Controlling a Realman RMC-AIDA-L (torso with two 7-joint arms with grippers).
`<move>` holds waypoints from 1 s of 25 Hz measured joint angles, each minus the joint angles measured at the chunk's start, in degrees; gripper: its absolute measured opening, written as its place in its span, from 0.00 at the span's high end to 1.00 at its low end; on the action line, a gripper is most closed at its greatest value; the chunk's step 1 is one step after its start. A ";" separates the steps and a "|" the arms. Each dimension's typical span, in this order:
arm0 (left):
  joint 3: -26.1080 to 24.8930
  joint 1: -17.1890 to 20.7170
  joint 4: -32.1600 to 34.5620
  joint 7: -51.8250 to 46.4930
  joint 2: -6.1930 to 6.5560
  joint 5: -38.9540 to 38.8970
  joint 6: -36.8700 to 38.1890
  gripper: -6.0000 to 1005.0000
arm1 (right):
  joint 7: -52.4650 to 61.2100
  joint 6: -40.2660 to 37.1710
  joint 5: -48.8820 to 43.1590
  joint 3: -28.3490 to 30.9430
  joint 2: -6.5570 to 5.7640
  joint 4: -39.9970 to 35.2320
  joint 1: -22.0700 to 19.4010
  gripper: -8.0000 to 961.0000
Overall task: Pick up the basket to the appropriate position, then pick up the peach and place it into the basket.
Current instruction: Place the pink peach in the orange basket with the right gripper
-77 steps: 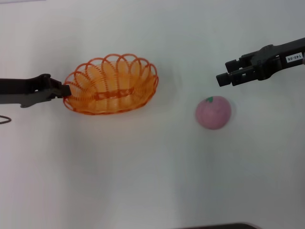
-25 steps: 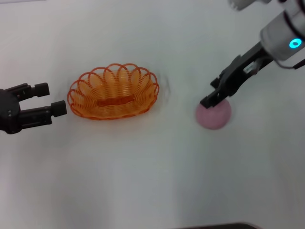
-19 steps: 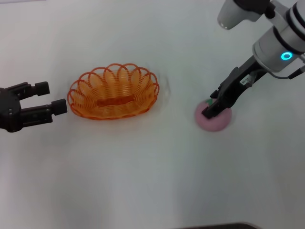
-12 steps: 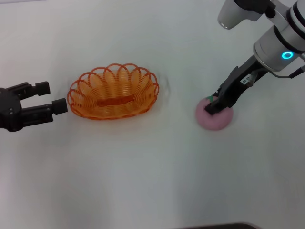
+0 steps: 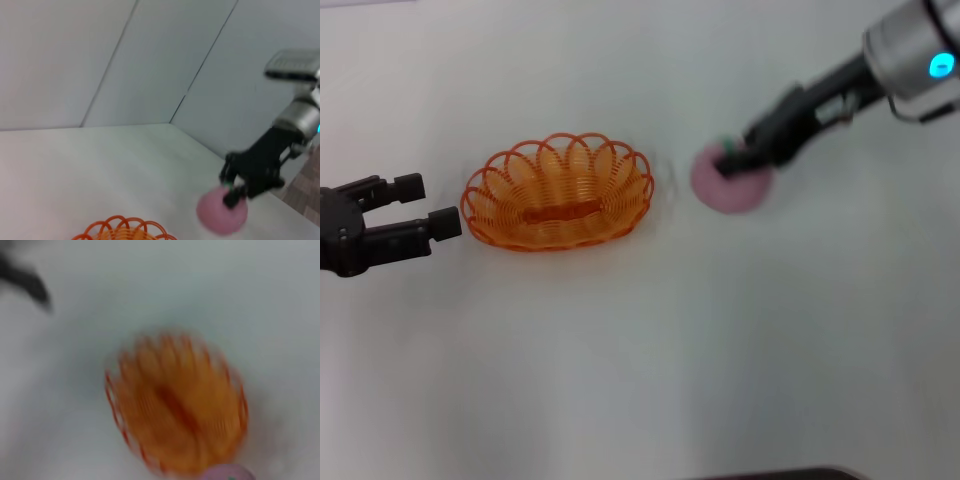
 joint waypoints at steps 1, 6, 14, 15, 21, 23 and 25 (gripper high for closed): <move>-0.02 0.00 -0.02 0.00 0.00 0.00 0.00 0.11 | -0.65 -0.15 2.40 0.97 -0.13 -0.26 -0.02 0.78; 0.06 0.00 -0.25 0.00 0.00 0.00 0.01 0.11 | -2.77 2.56 13.21 1.41 0.60 1.48 0.96 0.82; -0.03 -0.05 -0.35 0.01 -0.10 0.00 -0.05 0.11 | -8.92 16.90 20.37 -5.19 2.10 19.04 7.13 0.89; -0.03 -0.06 -0.35 0.00 -0.13 0.00 -0.05 0.11 | -9.25 17.90 20.96 -5.89 2.17 19.77 7.29 0.86; -0.03 -0.32 -0.97 0.03 -0.15 0.00 -0.27 0.11 | -10.00 19.82 25.58 -9.08 2.09 21.17 6.85 0.70; -0.03 -0.49 -1.20 0.04 -0.11 0.00 -0.30 0.11 | -10.02 19.52 25.93 -9.13 1.99 21.03 6.46 0.65; 0.00 -0.52 -1.21 0.06 -0.10 0.00 -0.32 0.11 | -10.09 19.15 26.10 -8.91 1.87 20.57 5.75 0.60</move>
